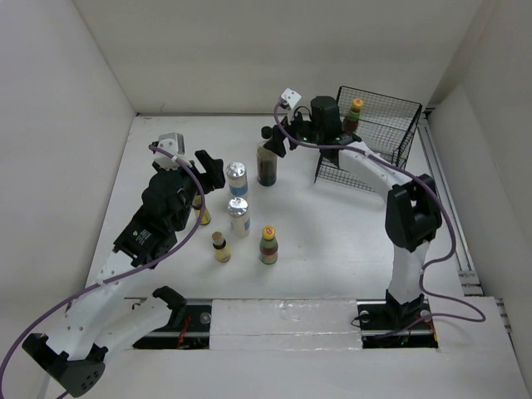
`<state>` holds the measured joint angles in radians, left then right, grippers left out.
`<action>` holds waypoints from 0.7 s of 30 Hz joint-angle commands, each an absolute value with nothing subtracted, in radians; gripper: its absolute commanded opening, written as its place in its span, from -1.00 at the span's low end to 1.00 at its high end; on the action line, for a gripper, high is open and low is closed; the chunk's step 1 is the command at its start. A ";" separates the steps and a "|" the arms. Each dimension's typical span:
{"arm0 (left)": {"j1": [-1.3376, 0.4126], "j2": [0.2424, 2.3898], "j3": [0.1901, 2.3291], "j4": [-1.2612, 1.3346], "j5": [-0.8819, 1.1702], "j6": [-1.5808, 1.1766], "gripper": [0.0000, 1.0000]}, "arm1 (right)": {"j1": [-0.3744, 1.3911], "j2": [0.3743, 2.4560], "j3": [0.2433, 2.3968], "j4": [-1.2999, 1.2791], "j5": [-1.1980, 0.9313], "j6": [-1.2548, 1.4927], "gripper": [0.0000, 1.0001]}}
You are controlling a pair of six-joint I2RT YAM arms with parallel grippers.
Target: Organize the condiment bottles
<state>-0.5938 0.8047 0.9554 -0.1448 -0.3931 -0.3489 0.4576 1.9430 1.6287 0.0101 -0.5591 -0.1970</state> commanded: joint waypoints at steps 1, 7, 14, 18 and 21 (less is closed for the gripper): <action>-0.589 0.793 0.946 -0.092 -0.388 -0.350 0.40 | 0.494 1.974 1.722 0.026 -0.606 -0.221 0.66; -0.589 0.793 0.946 -0.092 -0.388 -0.350 0.40 | 0.514 2.020 1.750 0.080 -0.592 -0.189 0.60; -0.589 0.793 0.946 -0.092 -0.388 -0.350 0.40 | 0.523 2.010 1.711 0.169 -0.594 -0.144 -0.25; -0.589 0.793 0.946 -0.092 -0.388 -0.350 0.40 | 0.511 1.931 1.641 0.279 -0.572 -0.089 -0.47; -0.589 0.793 0.946 -0.092 -0.379 -0.350 0.40 | 0.482 1.830 1.609 0.389 -0.581 -0.028 -0.53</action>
